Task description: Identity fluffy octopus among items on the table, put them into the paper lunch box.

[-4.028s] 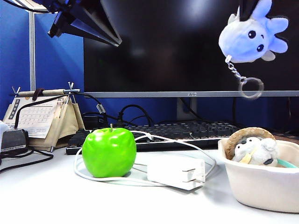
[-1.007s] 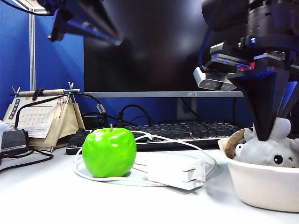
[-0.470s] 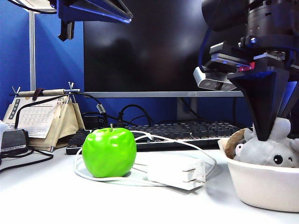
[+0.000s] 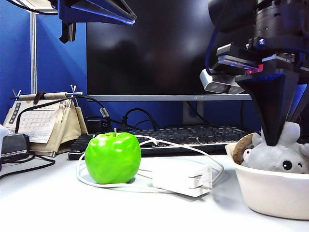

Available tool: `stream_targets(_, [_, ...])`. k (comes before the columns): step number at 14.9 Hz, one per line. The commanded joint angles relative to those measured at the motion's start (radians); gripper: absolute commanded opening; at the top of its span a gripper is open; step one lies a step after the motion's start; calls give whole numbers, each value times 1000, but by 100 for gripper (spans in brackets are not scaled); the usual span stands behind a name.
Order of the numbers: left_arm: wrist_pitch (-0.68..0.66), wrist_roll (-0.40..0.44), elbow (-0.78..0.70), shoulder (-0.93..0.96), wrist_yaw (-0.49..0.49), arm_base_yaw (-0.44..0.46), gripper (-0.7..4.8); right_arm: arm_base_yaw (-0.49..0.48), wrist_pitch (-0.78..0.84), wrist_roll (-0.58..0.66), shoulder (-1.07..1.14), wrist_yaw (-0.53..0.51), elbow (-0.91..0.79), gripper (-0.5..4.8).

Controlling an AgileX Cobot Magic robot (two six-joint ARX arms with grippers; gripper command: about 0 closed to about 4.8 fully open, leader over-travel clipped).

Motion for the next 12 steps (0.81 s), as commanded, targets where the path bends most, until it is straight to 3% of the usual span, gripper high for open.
stream_targets(1, [5,3,5,-4,8,0,30,1,-4,0,-3,2,3,112])
stream_targets(2, [5,3,5,-4,8,0,30,1,0,0,-3,5,3,169])
stream_targets(10, [6,4,5,-4,8,0,30,1,10,0,-5,6,7,171])
stream_targets(12, [21,4,5,-4,5,0,29,0,-58,-1,-5,30,61,171])
